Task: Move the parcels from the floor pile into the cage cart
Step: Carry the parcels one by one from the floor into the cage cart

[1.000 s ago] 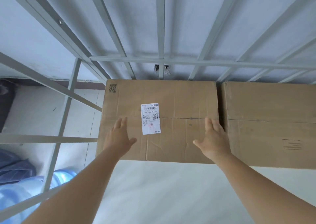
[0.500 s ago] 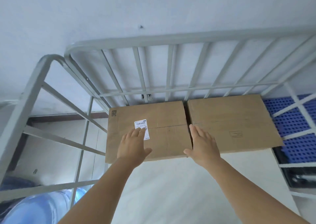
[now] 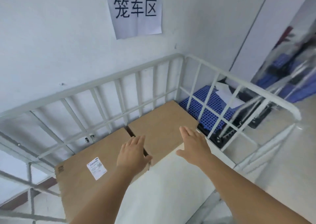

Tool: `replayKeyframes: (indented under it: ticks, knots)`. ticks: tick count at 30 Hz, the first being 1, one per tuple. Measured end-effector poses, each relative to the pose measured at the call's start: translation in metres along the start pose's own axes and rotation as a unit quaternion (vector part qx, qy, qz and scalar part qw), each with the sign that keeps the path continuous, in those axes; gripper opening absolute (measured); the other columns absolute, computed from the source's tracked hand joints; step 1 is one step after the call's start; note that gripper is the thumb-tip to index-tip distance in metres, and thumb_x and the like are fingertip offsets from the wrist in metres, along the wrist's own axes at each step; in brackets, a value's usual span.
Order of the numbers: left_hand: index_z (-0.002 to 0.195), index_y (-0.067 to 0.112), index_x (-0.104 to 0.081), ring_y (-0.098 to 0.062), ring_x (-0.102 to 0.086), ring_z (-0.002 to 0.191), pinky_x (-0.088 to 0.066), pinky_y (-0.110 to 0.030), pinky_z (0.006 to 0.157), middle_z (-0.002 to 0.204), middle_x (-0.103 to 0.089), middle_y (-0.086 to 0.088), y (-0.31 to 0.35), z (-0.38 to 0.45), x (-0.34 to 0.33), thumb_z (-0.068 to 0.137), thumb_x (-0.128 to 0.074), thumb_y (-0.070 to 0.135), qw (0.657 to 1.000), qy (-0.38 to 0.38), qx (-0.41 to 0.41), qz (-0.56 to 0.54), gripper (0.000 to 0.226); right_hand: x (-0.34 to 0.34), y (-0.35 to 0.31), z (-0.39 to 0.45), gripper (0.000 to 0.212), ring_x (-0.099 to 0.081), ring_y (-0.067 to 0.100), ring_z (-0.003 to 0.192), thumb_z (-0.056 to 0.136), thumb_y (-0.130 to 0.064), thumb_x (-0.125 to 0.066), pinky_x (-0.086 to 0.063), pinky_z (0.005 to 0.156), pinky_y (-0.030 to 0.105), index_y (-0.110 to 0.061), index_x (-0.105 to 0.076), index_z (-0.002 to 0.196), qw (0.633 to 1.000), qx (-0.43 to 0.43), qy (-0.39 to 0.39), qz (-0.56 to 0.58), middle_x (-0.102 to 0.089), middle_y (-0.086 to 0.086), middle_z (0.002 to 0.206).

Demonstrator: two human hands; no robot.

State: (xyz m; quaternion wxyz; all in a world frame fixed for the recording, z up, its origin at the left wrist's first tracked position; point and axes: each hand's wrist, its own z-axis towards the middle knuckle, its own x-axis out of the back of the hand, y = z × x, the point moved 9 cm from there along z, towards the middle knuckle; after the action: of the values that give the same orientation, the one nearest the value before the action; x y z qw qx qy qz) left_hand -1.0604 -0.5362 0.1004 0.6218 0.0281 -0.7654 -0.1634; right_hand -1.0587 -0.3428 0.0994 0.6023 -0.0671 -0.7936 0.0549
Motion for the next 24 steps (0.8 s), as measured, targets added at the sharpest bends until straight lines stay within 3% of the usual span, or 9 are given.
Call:
replayKeyframes:
  ticks: [7, 11, 15, 19, 24]
  knots:
    - [0.155, 0.021, -0.012, -0.02, -0.019, 0.146, -0.015, -0.036, 0.118, 0.159, -0.021, 0.001, 0.135, -0.022, 0.002, 0.093, -0.051, 0.049, 0.987, -0.022, -0.157, 0.018, 0.078, 0.047, 0.101, -0.111, 0.087, -0.012, 0.022, 0.149, 0.091, -0.049, -0.059, -0.015, 0.119, 0.041, -0.016, -0.01, 0.155, 0.988, -0.129, 0.083, 0.026, -0.013, 0.002, 0.162]
    - [0.155, 0.02, -0.013, -0.021, -0.021, 0.145, -0.017, -0.036, 0.118, 0.159, -0.022, 0.0, 0.215, -0.037, -0.004, 0.093, -0.05, 0.05, 0.97, -0.027, -0.238, 0.029, 0.078, 0.055, 0.16, -0.174, 0.088, -0.009, 0.022, 0.15, 0.091, -0.045, -0.059, -0.014, 0.12, 0.041, -0.017, -0.007, 0.156, 0.971, -0.209, 0.104, 0.061, -0.008, 0.003, 0.164]
    - [0.155, 0.021, -0.013, -0.02, -0.021, 0.145, -0.019, -0.036, 0.118, 0.159, -0.024, 0.001, 0.293, -0.057, -0.02, 0.094, -0.05, 0.049, 0.948, -0.052, -0.312, 0.032, 0.077, 0.05, 0.216, -0.243, 0.085, -0.011, 0.023, 0.149, 0.094, -0.04, -0.056, -0.012, 0.12, 0.038, -0.016, -0.004, 0.156, 0.949, -0.276, 0.127, 0.085, -0.008, 0.002, 0.163]
    - [0.155, 0.021, -0.012, -0.018, -0.02, 0.146, -0.02, -0.036, 0.119, 0.159, -0.022, 0.002, 0.371, -0.09, -0.039, 0.095, -0.051, 0.045, 0.921, -0.067, -0.381, 0.041, 0.076, 0.03, 0.277, -0.305, 0.088, 0.001, 0.02, 0.151, 0.094, -0.042, -0.054, -0.003, 0.122, 0.039, -0.019, 0.004, 0.157, 0.92, -0.349, 0.127, 0.122, 0.003, 0.001, 0.165]
    - [0.155, 0.018, -0.013, -0.019, -0.022, 0.145, -0.021, -0.036, 0.118, 0.158, -0.025, 0.0, 0.472, -0.13, -0.073, 0.095, -0.051, 0.046, 0.886, -0.085, -0.451, 0.057, 0.076, 0.009, 0.348, -0.38, 0.089, -0.002, 0.02, 0.151, 0.093, -0.044, -0.056, -0.005, 0.122, 0.039, -0.019, 0.002, 0.157, 0.891, -0.413, 0.136, 0.132, -0.001, 0.0, 0.164]
